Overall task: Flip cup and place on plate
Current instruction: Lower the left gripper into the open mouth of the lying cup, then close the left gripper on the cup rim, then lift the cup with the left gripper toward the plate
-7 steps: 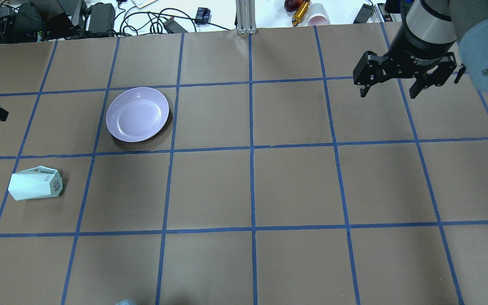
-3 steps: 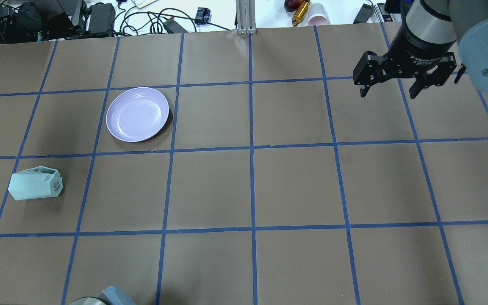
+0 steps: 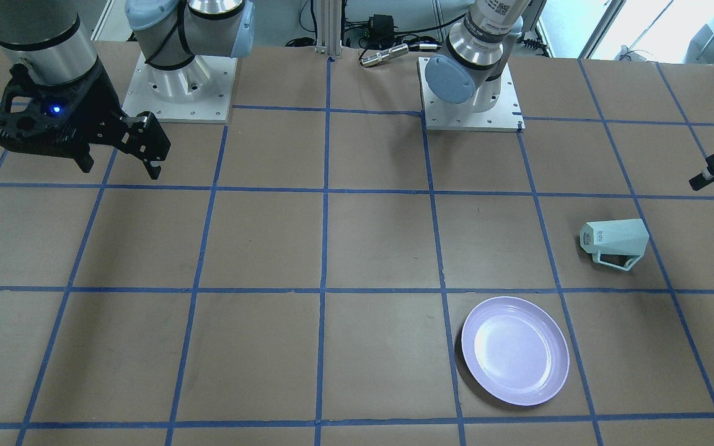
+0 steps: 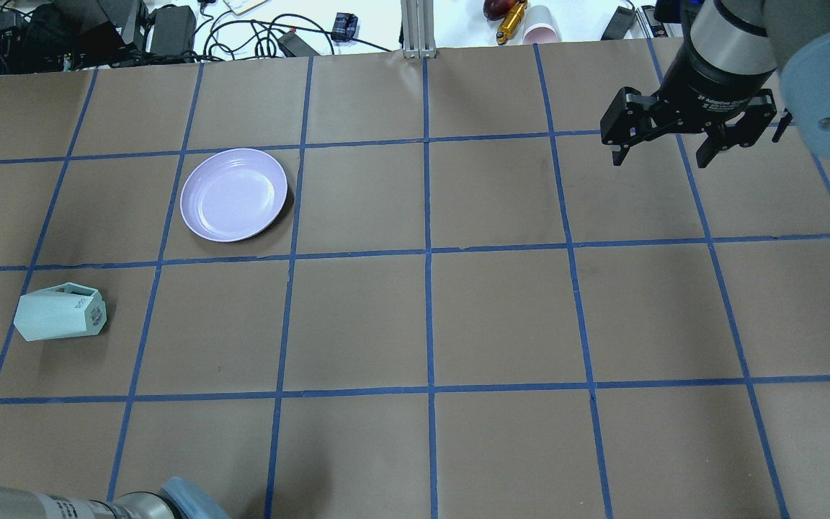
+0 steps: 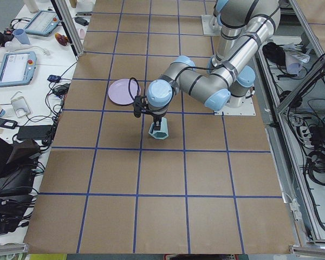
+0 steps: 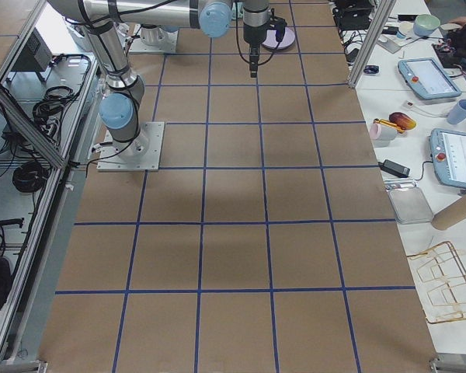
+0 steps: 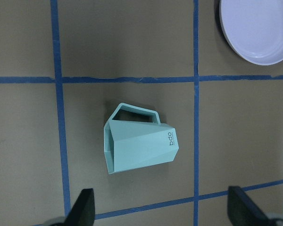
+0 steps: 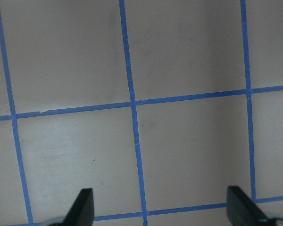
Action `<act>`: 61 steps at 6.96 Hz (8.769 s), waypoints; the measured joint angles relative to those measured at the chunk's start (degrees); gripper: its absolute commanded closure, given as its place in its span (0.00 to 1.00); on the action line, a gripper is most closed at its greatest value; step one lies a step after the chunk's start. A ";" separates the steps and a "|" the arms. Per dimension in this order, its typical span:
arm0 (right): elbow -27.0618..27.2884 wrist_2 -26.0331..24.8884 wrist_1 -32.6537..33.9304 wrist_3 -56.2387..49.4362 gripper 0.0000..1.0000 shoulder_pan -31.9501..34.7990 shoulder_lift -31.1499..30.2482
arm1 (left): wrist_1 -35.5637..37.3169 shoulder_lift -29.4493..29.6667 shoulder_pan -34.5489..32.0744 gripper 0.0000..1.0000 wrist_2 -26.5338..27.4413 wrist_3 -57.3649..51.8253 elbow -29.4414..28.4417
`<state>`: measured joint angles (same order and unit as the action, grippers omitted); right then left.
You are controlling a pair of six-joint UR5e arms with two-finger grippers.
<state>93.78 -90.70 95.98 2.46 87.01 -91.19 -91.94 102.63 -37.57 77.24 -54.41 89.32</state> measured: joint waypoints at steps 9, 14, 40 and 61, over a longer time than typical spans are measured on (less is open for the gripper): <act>0.00 0.01 0.00 0.00 0.00 0.00 0.04 | -5.42 14.68 7.83 0.00 -10.65 -11.49 0.04; 0.00 0.00 0.00 0.00 0.00 0.00 -0.04 | -11.01 19.47 7.86 0.00 -11.76 -17.45 -0.39; 0.00 0.00 0.00 0.00 0.00 0.00 0.02 | -20.65 25.45 6.54 0.81 -16.77 -30.66 -1.68; 0.00 0.03 0.00 0.00 0.00 0.00 -0.04 | -23.21 10.79 -2.67 1.00 -21.99 -13.91 -1.12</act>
<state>93.78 -90.67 95.98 2.46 87.01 -91.23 -115.15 113.42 -40.24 55.25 -68.32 88.19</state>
